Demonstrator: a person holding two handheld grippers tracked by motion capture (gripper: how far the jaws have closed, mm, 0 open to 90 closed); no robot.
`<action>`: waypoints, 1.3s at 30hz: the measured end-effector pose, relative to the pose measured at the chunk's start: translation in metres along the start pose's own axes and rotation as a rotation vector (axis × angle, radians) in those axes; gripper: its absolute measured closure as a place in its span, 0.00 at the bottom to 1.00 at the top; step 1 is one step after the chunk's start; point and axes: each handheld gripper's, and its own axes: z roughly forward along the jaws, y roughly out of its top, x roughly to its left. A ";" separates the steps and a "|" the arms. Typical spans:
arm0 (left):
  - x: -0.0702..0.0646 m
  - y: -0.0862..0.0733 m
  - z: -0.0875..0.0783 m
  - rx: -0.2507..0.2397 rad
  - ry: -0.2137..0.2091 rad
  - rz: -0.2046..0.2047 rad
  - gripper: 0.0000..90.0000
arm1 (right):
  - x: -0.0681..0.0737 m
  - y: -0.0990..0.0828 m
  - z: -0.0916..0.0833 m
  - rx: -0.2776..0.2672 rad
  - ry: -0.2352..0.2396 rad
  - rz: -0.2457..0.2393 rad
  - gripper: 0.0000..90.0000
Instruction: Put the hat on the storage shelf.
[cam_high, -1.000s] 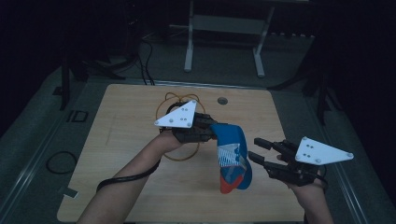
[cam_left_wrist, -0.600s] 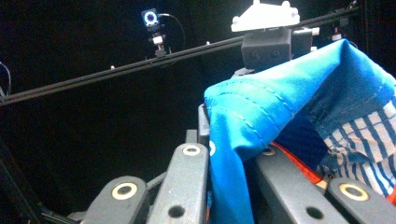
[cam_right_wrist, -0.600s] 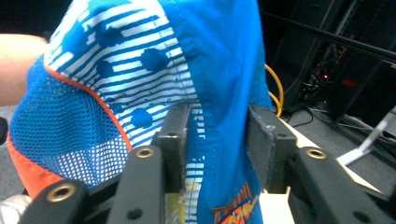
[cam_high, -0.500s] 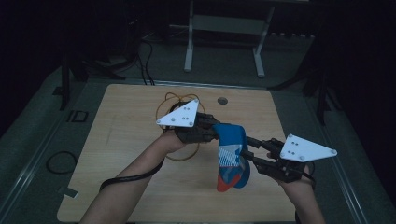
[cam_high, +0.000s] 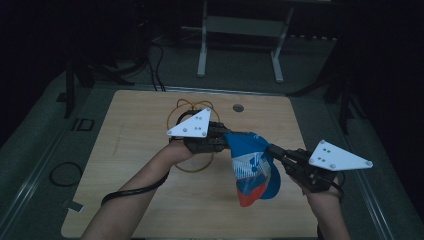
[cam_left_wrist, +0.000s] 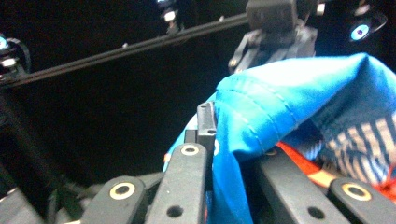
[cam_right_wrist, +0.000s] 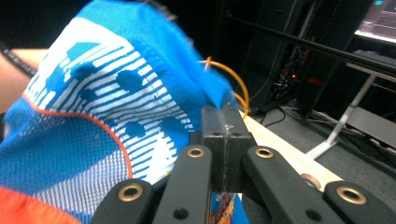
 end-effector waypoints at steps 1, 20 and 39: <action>-0.001 0.000 -0.001 0.011 -0.001 0.006 0.97 | -0.002 0.001 -0.001 -0.005 -0.003 0.003 1.00; -0.007 0.006 -0.029 0.195 0.112 -0.037 0.66 | -0.022 0.015 -0.008 -0.051 -0.072 0.052 1.00; -0.024 -0.017 -0.099 0.276 0.323 -0.142 0.49 | -0.034 0.027 0.002 -0.084 -0.120 0.078 1.00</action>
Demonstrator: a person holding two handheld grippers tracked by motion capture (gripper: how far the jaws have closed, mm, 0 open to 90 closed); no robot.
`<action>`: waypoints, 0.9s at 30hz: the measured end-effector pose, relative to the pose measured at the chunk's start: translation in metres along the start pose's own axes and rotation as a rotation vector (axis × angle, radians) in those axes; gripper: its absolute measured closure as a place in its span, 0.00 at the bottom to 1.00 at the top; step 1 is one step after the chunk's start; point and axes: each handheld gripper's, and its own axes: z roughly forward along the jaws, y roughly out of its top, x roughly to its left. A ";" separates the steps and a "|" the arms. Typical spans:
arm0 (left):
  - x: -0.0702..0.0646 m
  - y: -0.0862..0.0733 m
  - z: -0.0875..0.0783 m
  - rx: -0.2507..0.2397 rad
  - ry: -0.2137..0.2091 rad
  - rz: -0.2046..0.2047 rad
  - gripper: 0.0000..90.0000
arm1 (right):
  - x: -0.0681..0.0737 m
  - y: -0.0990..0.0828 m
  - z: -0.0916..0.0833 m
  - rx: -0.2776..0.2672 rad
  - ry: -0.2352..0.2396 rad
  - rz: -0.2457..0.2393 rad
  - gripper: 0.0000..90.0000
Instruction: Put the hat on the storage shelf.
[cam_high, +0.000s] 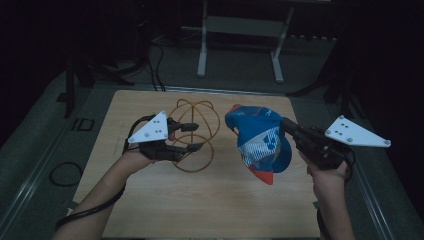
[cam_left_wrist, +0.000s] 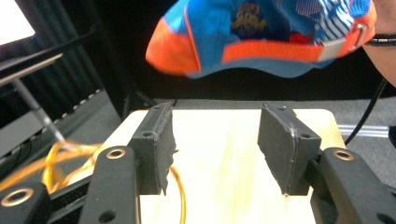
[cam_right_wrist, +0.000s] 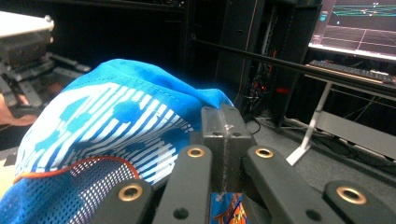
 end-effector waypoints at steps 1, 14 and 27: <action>0.001 -0.004 -0.004 0.004 0.003 -0.013 0.46 | -0.001 0.001 0.002 -0.001 0.000 0.000 1.00; 0.005 -0.048 -0.040 0.045 0.171 -0.109 0.25 | -0.005 0.018 0.033 -0.012 0.001 0.014 1.00; -0.003 -0.104 -0.061 0.100 0.282 -0.180 0.02 | -0.001 0.036 0.075 -0.012 0.022 0.023 1.00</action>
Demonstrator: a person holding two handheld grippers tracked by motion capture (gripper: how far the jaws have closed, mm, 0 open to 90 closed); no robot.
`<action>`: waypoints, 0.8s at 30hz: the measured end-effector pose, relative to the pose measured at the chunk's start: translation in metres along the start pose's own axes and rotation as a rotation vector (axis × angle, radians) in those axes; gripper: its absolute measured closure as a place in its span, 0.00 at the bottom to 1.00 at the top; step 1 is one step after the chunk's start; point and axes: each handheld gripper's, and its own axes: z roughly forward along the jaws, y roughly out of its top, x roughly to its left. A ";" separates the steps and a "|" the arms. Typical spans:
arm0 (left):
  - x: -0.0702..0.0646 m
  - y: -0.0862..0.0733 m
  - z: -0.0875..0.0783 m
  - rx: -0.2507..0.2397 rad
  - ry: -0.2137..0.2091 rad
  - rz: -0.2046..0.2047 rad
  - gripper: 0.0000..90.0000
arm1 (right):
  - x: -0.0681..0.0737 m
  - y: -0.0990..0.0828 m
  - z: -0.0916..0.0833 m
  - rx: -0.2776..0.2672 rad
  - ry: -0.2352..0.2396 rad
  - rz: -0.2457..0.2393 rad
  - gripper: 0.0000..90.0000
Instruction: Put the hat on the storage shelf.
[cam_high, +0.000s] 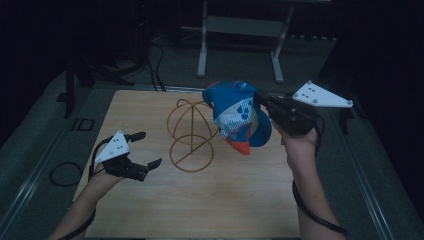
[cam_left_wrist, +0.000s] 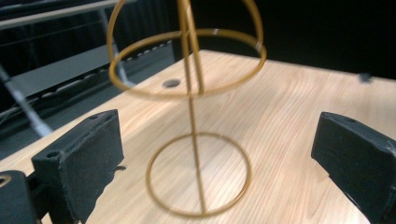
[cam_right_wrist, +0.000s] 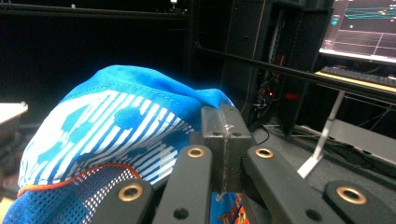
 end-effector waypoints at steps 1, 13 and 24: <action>0.000 -0.005 0.000 0.008 0.012 -0.004 0.02 | 0.001 0.001 0.003 0.000 0.002 0.001 1.00; -0.002 -0.056 -0.008 0.037 0.095 -0.068 0.02 | 0.010 0.016 0.051 0.025 0.017 -0.001 1.00; -0.011 -0.088 -0.010 0.042 0.126 -0.104 0.02 | 0.028 0.026 0.102 0.072 0.060 -0.002 1.00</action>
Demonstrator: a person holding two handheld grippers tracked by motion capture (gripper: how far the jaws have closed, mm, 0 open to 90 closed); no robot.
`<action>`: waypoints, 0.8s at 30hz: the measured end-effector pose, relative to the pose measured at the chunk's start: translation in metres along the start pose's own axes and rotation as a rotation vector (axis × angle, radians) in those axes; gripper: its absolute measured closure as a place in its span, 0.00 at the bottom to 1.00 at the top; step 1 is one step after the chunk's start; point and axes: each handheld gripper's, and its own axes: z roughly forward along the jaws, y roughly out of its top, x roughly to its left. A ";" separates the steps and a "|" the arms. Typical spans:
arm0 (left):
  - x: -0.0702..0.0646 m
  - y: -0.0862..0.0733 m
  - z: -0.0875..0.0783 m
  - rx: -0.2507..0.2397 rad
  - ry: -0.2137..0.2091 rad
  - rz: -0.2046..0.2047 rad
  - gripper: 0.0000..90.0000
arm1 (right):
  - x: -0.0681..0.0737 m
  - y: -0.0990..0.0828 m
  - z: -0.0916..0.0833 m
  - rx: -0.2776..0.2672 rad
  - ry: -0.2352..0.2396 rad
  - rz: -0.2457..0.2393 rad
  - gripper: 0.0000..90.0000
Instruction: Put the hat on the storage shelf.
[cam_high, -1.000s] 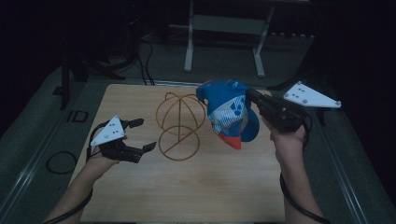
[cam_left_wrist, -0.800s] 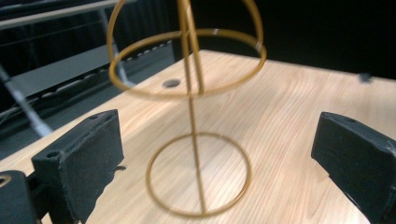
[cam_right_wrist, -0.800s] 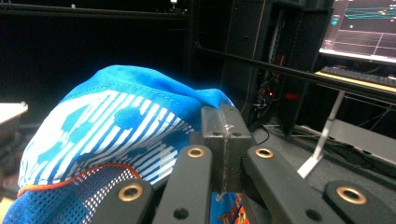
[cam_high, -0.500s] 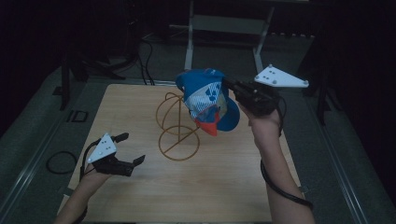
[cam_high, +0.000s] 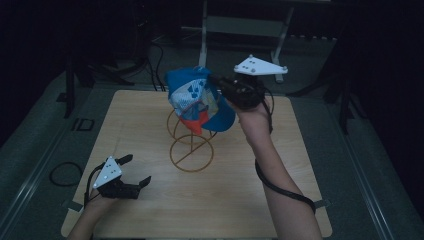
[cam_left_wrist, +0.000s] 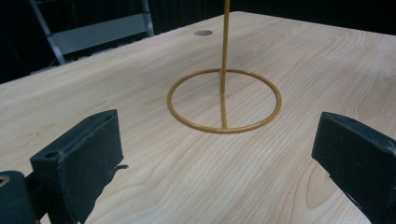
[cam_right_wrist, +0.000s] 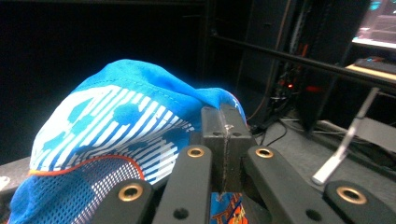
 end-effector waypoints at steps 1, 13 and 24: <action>0.000 0.000 0.000 0.000 0.000 0.000 0.02 | 0.002 0.000 0.005 0.003 0.009 0.003 1.00; 0.001 -0.011 -0.004 -0.004 -0.001 -0.033 0.02 | 0.040 -0.017 0.066 0.125 0.111 -0.030 1.00; 0.003 -0.013 -0.005 -0.008 -0.007 -0.039 0.02 | 0.041 -0.042 0.079 0.195 0.123 -0.029 1.00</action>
